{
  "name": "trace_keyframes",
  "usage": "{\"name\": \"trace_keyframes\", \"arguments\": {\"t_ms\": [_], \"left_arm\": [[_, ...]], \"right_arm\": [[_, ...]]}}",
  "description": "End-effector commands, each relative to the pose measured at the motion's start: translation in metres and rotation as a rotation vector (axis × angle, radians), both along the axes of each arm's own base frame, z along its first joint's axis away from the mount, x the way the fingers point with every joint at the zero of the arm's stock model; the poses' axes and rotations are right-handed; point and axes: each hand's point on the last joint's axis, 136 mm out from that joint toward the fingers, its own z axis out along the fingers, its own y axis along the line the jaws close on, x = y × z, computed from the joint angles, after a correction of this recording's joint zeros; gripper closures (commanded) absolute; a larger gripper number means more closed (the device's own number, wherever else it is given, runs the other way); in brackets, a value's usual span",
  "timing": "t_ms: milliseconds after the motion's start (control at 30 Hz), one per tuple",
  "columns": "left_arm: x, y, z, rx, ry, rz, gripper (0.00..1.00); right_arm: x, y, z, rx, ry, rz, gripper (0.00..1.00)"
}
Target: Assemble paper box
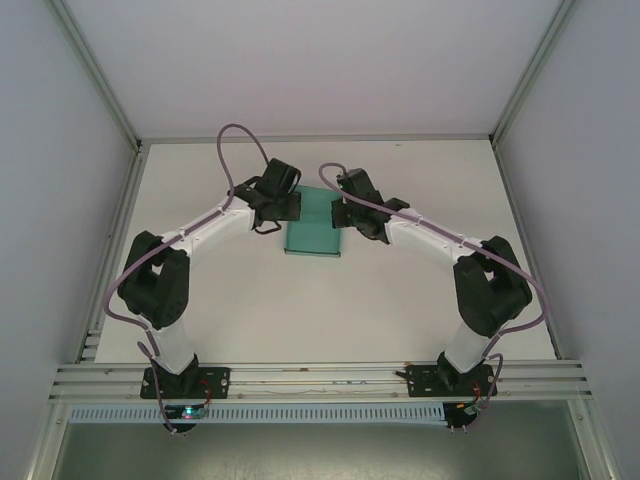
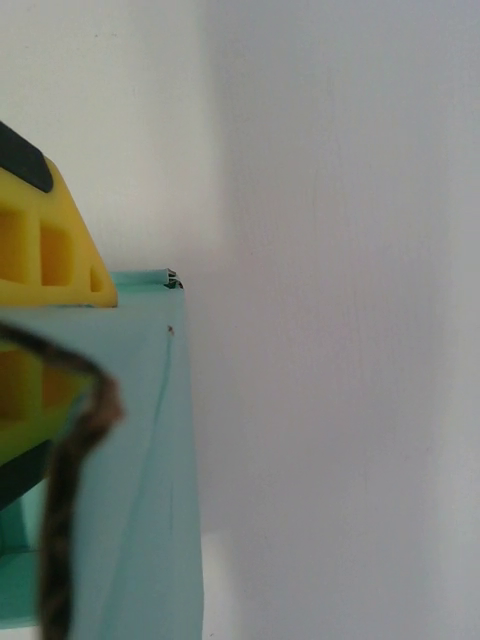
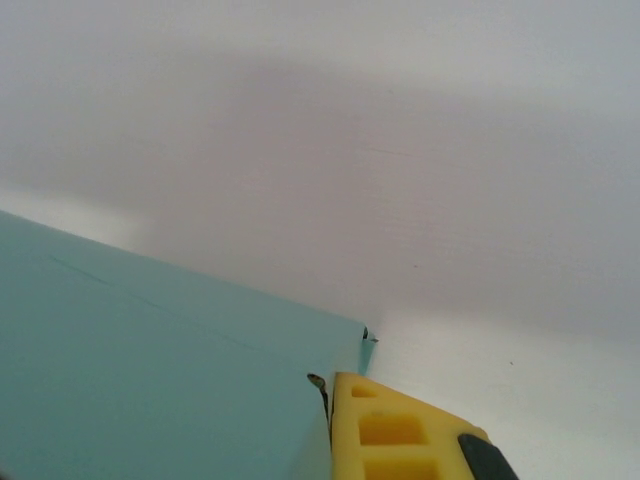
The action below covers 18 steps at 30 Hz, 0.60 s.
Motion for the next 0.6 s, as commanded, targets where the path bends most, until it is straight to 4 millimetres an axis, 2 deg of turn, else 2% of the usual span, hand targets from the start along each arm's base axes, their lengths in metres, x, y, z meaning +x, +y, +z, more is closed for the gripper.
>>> {"name": "trace_keyframes", "arguments": {"t_ms": [0, 167, 433, 567], "left_arm": [[-0.007, -0.034, -0.014, -0.065, 0.002, -0.064, 0.98], [-0.022, -0.039, -0.035, -0.056, 0.042, -0.085, 0.99], [-0.042, -0.035, -0.056, -0.02, 0.08, -0.071, 1.0], [-0.047, -0.031, -0.057, -0.008, 0.082, -0.068, 1.0]], "right_arm": [[0.008, 0.046, 0.036, 0.2, -0.118, 0.046, 1.0], [0.005, 0.043, 0.018, 0.166, -0.1, 0.002, 1.0], [0.003, 0.059, 0.027, 0.218, -0.1, -0.006, 1.0], [0.007, 0.064, 0.033, 0.242, -0.089, -0.013, 1.0]]}}
